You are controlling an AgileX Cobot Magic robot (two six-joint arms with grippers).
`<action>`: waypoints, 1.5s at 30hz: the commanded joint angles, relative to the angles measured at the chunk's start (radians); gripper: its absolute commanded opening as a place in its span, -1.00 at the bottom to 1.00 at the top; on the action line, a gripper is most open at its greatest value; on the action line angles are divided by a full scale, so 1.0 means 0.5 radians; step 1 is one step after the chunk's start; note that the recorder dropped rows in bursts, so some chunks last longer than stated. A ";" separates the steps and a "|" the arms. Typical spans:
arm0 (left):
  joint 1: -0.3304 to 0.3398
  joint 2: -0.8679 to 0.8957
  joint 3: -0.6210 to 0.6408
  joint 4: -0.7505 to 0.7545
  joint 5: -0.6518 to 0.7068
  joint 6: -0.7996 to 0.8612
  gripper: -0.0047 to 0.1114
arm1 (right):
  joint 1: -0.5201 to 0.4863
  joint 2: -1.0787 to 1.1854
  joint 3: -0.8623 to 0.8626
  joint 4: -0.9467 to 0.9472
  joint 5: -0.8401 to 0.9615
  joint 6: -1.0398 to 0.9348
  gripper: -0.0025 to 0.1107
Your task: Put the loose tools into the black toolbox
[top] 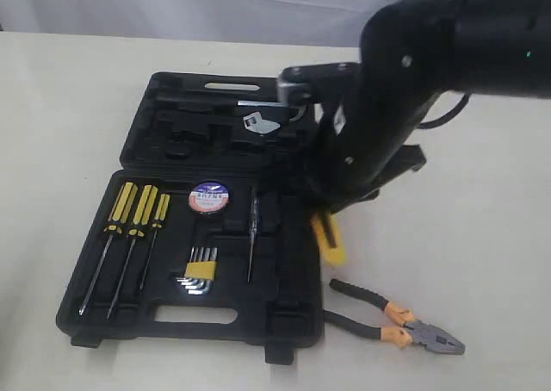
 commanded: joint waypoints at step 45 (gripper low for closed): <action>-0.011 0.008 -0.011 0.009 0.002 0.001 -0.92 | 0.265 0.465 0.087 -0.741 -0.443 1.290 -0.96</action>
